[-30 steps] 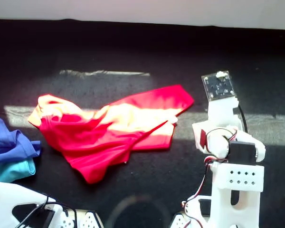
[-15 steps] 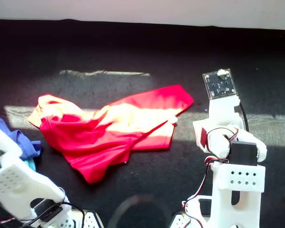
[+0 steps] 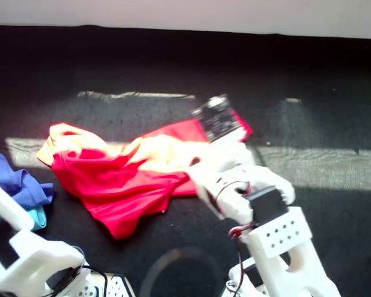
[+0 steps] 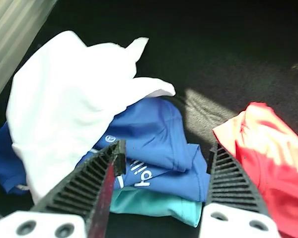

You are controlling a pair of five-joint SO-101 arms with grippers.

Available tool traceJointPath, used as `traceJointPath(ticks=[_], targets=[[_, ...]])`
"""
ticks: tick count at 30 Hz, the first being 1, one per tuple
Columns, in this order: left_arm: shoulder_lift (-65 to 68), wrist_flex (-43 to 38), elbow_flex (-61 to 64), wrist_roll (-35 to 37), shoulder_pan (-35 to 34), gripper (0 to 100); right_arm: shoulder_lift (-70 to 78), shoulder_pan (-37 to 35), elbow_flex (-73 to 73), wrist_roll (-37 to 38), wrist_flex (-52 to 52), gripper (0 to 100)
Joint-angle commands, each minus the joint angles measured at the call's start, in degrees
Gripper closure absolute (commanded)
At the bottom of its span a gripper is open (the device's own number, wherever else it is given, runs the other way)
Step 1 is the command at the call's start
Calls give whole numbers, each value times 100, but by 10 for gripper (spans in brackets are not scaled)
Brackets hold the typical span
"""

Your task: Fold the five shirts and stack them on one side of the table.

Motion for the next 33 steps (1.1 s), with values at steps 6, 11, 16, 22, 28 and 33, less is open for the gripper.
traceJointPath(ticks=[6, 11, 16, 22, 28, 33], targets=[[-585, -9, 585, -440, -1947, 733, 1754, -1684, 374, -273, -1138, 776], [-602, -9, 558, -448, -2633, 733, 3046, -2246, -374, -1380, -980, 776], [-593, -18, 576, -642, -3029, 733, 3855, -3037, -1244, -1521, -725, 776], [-593, -18, 576, -879, -3415, 733, 4585, -3459, -2000, -2057, -716, 757], [-602, -18, 576, -967, -3415, 733, 5499, -3521, -2589, -2180, -716, 756], [-593, -18, 576, -958, -3407, 733, 5754, -3837, -2923, -2418, -497, 756]])
